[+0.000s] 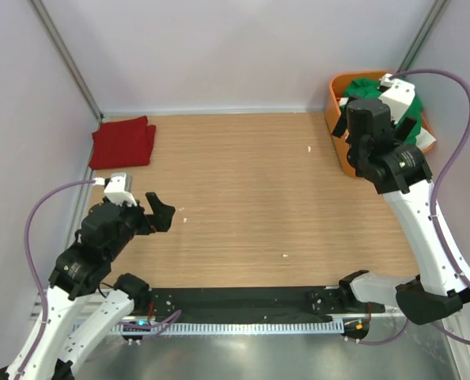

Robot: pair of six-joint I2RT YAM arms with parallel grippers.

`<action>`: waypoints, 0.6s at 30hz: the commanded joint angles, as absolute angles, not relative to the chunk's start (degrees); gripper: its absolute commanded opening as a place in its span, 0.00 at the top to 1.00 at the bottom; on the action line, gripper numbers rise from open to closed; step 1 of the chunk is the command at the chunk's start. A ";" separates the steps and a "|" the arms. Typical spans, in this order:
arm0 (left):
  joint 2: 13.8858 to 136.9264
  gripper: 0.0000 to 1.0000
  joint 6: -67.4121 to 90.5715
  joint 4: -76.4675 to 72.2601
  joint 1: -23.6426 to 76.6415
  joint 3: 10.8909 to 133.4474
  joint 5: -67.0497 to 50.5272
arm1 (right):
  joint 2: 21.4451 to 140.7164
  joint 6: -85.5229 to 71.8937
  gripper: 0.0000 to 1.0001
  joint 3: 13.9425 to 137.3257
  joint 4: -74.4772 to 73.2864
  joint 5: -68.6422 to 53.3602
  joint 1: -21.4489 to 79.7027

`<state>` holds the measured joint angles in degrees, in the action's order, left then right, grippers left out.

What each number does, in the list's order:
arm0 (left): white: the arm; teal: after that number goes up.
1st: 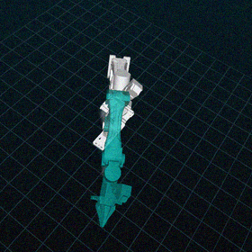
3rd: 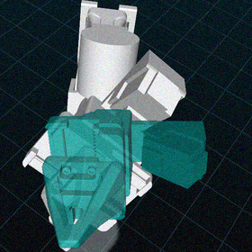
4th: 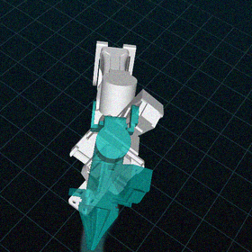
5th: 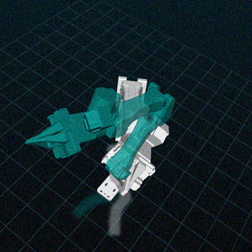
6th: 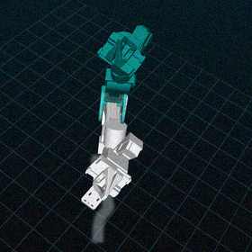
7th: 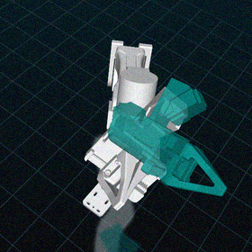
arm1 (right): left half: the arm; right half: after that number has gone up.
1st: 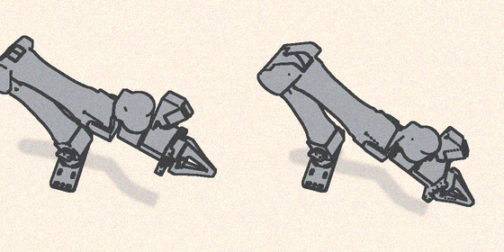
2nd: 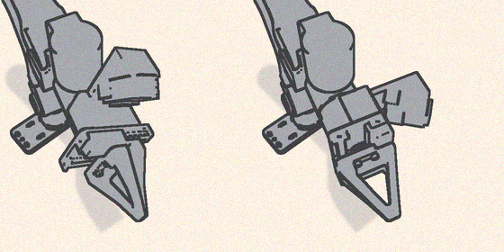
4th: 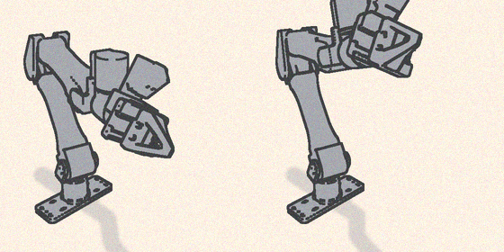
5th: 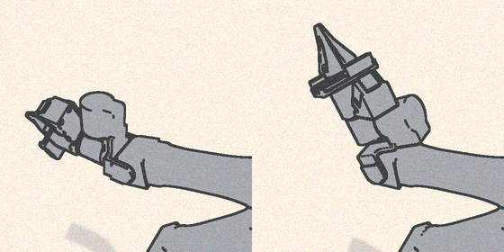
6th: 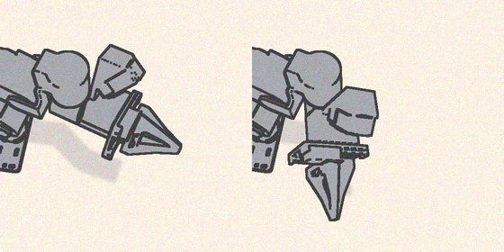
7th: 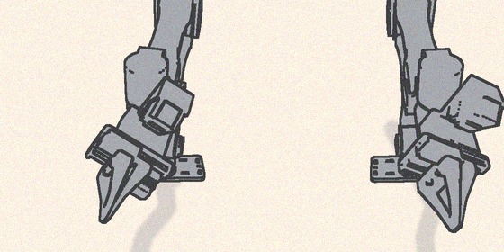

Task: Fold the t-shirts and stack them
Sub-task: Grab the tshirt from the pile

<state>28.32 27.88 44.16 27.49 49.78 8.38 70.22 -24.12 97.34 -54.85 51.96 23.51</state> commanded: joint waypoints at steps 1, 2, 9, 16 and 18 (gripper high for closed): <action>29.35 0.01 28.65 46.04 27.77 50.80 8.10 | 67.59 -23.03 0.00 95.46 -48.18 38.52 23.64; 29.70 0.01 28.91 46.32 27.77 51.32 6.87 | 66.98 -22.77 0.00 94.58 -47.03 36.93 23.56; 33.31 0.01 29.62 45.79 27.77 50.36 5.36 | 69.95 -19.87 0.00 89.38 -40.07 32.33 23.56; 35.51 0.00 28.92 45.44 27.77 50.54 4.48 | 85.76 -17.49 0.00 102.01 -43.24 29.81 17.42; 35.25 0.00 29.00 45.44 27.77 50.45 4.48 | 87.97 -17.93 0.00 105.45 -43.77 25.94 12.50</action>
<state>35.57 29.41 45.93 27.64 49.80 5.54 86.00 -18.92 99.74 -43.75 30.57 17.76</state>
